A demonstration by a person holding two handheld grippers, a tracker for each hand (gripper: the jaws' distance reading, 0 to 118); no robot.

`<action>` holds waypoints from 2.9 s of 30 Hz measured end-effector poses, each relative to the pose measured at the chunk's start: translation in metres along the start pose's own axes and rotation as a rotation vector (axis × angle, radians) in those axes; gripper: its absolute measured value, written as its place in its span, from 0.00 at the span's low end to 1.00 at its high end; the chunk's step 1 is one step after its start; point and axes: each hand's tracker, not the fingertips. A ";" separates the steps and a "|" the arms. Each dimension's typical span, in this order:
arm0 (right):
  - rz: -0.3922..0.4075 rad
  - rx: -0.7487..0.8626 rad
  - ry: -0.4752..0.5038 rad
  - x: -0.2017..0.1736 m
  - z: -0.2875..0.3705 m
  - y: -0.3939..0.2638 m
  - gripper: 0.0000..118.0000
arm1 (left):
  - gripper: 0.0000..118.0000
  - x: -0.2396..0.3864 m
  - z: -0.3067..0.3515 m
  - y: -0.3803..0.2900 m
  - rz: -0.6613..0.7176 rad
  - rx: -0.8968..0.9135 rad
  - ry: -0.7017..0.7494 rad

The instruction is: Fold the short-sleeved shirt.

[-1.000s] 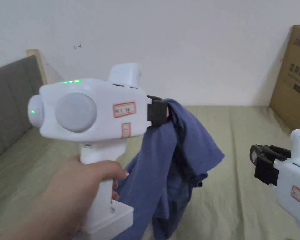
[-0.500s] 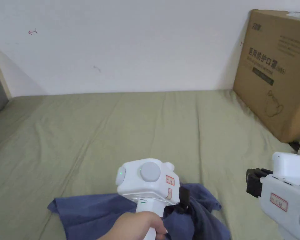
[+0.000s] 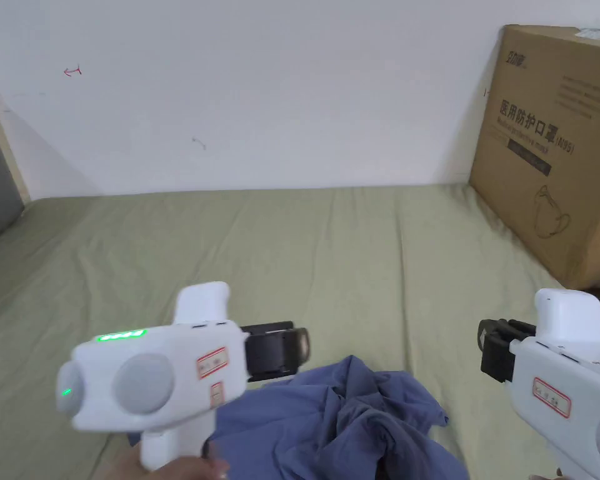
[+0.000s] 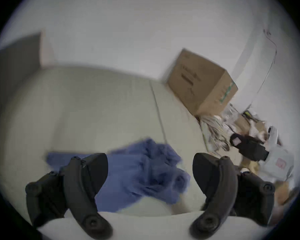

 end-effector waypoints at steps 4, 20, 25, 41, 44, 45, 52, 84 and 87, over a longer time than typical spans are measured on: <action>0.013 0.073 -0.002 -0.009 0.021 0.002 0.00 | 0.13 -0.017 0.059 -0.011 -0.035 0.143 0.135; -0.002 0.004 0.008 0.001 0.020 -0.023 0.00 | 0.38 -0.131 -0.030 -0.115 0.401 -0.501 0.281; -0.017 -0.025 -0.013 0.004 0.023 -0.028 0.00 | 0.83 -0.126 -0.069 -0.142 0.395 -0.592 0.297; -0.153 -0.610 0.029 0.053 -0.105 -0.084 0.65 | 0.02 -0.113 0.019 -0.097 0.130 -0.268 0.274; -0.142 -0.689 0.022 0.058 -0.133 -0.103 0.69 | 0.02 -0.132 0.031 -0.091 0.159 -0.248 0.276; -0.126 -0.710 0.011 0.056 -0.143 -0.113 0.69 | 0.02 -0.137 0.032 -0.090 0.163 -0.243 0.288; -0.012 -0.732 0.001 0.043 -0.154 -0.121 0.41 | 0.02 -0.150 0.032 -0.100 0.218 -0.260 0.315; 0.095 0.026 0.106 0.052 0.025 0.277 0.05 | 0.02 -0.107 0.121 0.243 -0.153 0.232 0.315; 0.118 0.085 0.047 0.055 -0.003 0.318 0.05 | 0.02 -0.110 0.104 0.280 -0.164 0.281 0.350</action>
